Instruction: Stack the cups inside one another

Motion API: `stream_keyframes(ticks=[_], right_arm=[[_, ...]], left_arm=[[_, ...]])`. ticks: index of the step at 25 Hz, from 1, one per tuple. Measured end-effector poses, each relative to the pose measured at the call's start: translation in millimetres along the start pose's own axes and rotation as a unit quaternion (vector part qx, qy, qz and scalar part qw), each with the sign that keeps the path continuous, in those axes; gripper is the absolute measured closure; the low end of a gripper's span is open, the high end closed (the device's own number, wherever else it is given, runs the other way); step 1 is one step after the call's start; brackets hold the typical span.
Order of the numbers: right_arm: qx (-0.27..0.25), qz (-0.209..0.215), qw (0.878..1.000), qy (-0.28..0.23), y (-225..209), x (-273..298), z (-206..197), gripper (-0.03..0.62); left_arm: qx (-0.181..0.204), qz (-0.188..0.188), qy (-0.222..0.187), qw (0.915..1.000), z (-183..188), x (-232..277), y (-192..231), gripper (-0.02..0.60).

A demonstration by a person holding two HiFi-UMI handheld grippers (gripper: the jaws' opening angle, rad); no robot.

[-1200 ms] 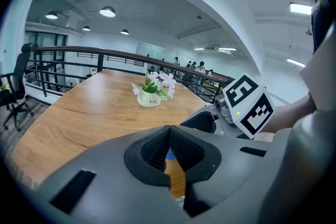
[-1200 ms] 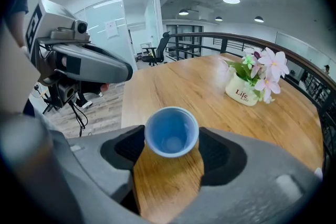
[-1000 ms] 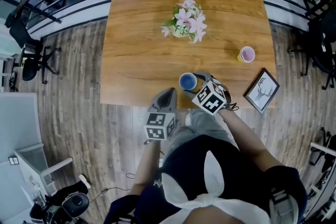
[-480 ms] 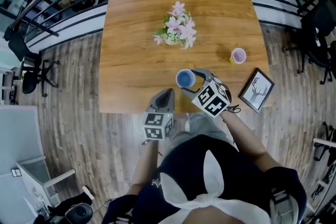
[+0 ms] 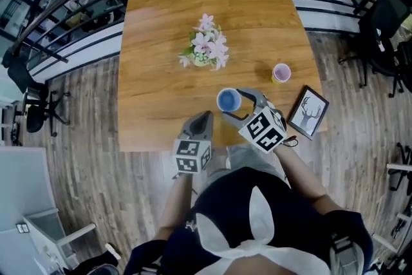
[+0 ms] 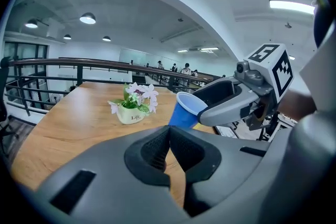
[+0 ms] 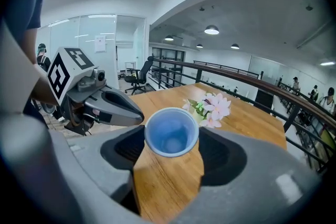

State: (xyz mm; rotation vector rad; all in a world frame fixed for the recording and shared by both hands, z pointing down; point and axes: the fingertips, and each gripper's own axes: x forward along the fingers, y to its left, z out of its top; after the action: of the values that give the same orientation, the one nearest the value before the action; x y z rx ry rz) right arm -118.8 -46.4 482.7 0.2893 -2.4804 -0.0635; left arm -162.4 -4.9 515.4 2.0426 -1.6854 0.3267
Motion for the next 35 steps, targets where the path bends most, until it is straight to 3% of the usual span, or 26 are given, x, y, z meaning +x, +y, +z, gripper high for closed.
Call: stream_keyframes(ticks=[20,35], right_arm=[[0.05,-0.074,0.996,0.014,-42.4,-39.4,-39.7,0.276],[0.086,-0.142,0.986,0.019,-96.6,-66.7,-61.7,0.276]], left_arm=[[0.036,-0.065,0.006,0.9972,16.8,41.3,-36.1,0.565],[0.054,-0.107,0.007,0.9927,32.8,74.6,-51.7,0.565]])
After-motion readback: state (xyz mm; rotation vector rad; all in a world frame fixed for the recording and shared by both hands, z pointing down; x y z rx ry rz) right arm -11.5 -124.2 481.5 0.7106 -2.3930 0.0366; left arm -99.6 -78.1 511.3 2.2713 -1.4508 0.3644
